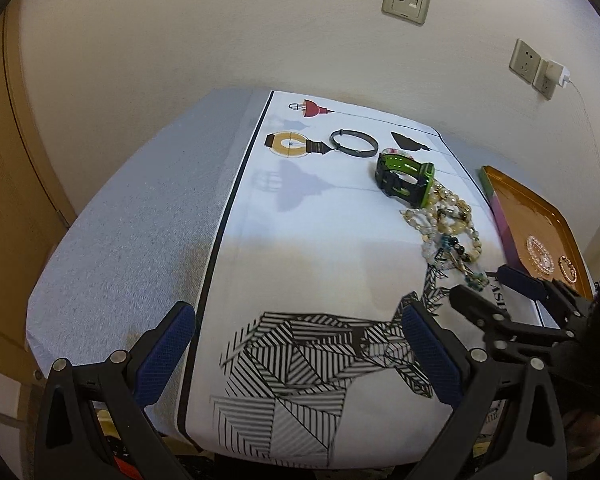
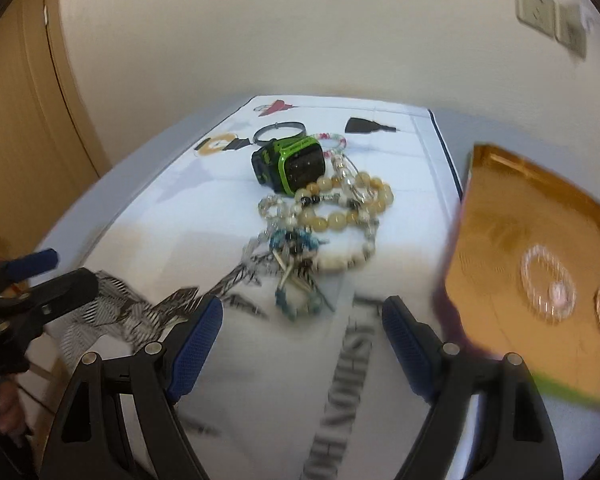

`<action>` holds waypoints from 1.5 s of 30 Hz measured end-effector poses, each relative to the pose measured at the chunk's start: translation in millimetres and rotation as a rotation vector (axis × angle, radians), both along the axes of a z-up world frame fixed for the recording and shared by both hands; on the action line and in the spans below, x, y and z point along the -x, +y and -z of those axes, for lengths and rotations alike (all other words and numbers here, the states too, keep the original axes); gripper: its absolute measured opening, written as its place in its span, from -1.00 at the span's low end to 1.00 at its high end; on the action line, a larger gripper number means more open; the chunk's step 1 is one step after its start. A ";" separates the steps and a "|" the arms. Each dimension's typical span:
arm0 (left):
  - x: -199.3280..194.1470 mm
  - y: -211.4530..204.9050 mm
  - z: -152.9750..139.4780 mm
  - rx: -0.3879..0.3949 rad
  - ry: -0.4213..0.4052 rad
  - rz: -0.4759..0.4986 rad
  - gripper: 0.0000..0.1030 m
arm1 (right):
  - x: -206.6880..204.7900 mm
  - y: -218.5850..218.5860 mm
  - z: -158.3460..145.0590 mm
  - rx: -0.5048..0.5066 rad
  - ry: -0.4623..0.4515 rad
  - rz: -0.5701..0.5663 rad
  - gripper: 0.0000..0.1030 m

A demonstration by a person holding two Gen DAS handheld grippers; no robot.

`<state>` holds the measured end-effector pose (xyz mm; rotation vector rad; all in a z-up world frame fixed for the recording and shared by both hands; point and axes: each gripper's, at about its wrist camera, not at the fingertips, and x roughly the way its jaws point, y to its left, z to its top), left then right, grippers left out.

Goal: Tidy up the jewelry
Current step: 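Grasp the teal beaded bracelet from the pile with the right tool, then lift the teal bracelet toward the tray with the right tool while the left tool grasps a cream beaded bracelet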

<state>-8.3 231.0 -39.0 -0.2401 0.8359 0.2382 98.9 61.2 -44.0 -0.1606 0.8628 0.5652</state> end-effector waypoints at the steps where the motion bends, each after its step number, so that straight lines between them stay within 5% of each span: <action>1: -1.6 1.3 0.0 0.002 -0.003 0.002 0.98 | -0.7 4.4 1.2 0.030 -0.009 0.004 0.60; 3: -4.0 3.3 -0.3 0.012 -0.008 0.003 0.98 | 2.0 8.0 2.0 0.048 -0.035 -0.002 0.50; 6: -7.8 4.6 0.1 0.020 -0.008 0.002 0.98 | 7.8 6.1 0.8 0.035 -0.087 -0.013 -0.65; 7: -9.4 4.6 0.4 0.023 -0.006 0.003 0.98 | 9.2 6.5 0.9 0.048 -0.096 -0.017 -0.73; 25: -84.8 -51.9 5.9 0.069 0.079 0.172 0.98 | 47.7 -96.9 -3.8 -0.039 -0.021 0.130 -0.77; 33: -103.6 -63.0 28.1 -0.057 0.196 0.178 0.93 | 47.7 -107.7 -5.1 -0.076 -0.013 0.122 -0.77; 41: -122.2 -71.5 29.8 -0.085 0.166 0.210 0.92 | 45.6 -110.4 -4.3 -0.090 -0.010 0.124 -0.77; 43: -123.2 -69.0 27.9 -0.090 0.140 0.202 0.66 | 45.6 -110.6 -4.4 -0.092 -0.007 0.125 -0.77; 45: -118.6 -68.3 22.5 -0.098 0.103 0.202 -0.16 | 43.6 -109.4 -4.1 -0.096 -0.003 0.126 -0.77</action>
